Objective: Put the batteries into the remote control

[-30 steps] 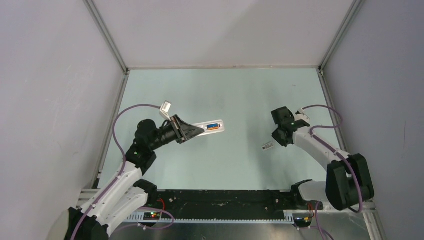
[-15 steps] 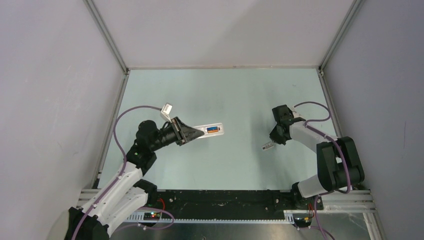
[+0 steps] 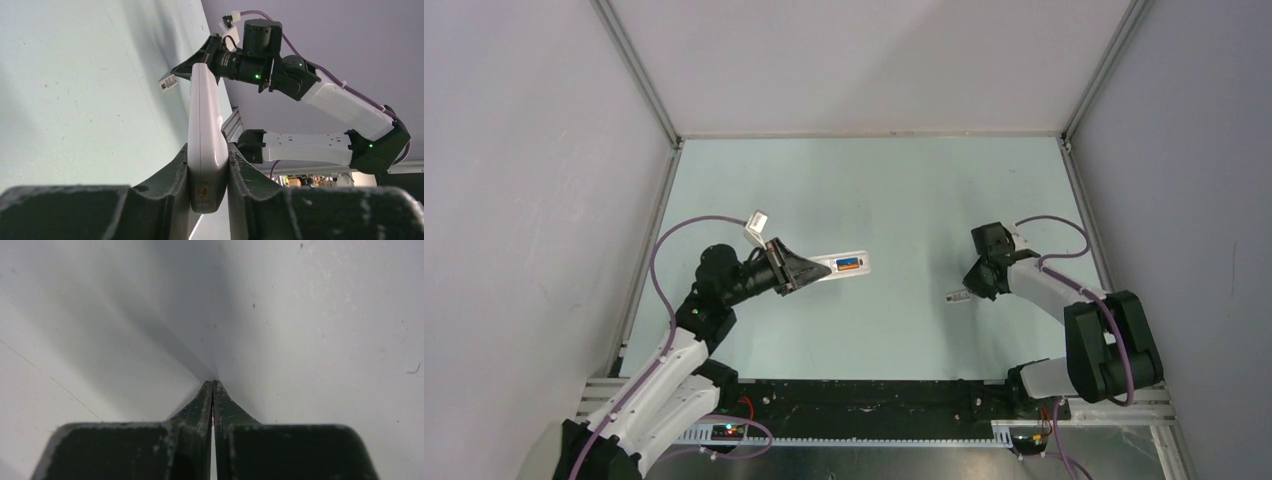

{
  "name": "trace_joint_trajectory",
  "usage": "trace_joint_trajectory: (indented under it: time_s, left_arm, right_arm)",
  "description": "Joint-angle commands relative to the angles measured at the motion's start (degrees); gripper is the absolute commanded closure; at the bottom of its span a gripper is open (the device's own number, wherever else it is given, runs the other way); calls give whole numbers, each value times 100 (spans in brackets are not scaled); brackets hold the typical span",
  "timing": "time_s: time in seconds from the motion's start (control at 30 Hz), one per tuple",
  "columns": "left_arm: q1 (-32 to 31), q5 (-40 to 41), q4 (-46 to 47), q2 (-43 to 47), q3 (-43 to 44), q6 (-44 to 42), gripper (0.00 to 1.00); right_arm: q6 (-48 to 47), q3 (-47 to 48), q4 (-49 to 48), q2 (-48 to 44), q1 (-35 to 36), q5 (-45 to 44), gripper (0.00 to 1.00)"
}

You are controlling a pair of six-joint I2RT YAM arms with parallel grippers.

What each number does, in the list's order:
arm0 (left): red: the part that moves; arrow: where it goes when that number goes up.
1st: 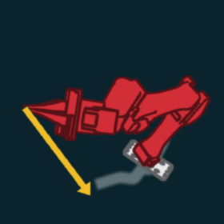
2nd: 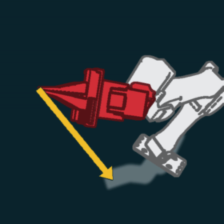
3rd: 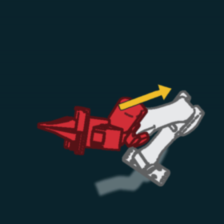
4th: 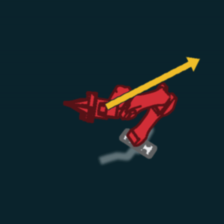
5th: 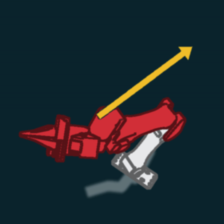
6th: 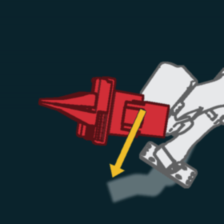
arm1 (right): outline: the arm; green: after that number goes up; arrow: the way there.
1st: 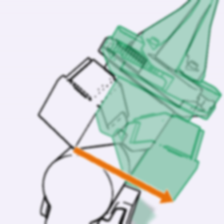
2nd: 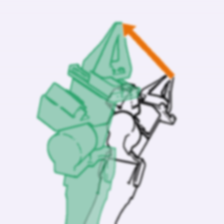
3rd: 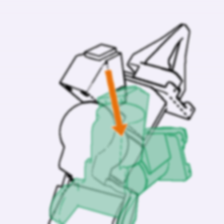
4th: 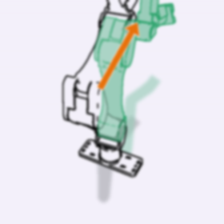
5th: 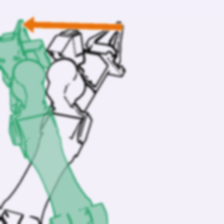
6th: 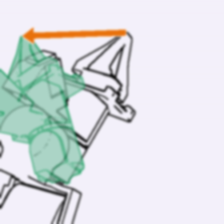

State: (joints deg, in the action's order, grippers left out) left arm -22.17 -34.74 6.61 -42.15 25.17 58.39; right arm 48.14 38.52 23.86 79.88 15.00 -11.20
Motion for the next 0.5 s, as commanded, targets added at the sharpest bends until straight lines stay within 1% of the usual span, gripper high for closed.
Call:
trace_joint_trajectory:
  time_s: [0.0,0.13,0.23,0.33,0.47]
  left_arm:
    - [44,-43,186,118,-13,-92,100]
    - [39,-7,191,193,-82,-70,100]
    - [46,-3,181,242,-110,-57,100]
    - [44,11,181,283,-132,-48,100]
    - [44,-37,178,264,-134,-47,100]
  right_arm:
    - [344,-290,637,-333,161,-10,98]
    - [637,-412,839,-793,360,68,97]
    - [704,-522,827,-1101,511,369,96]
    - [730,-546,873,-1183,708,522,96]
    - [772,-548,894,-1321,881,467,95]
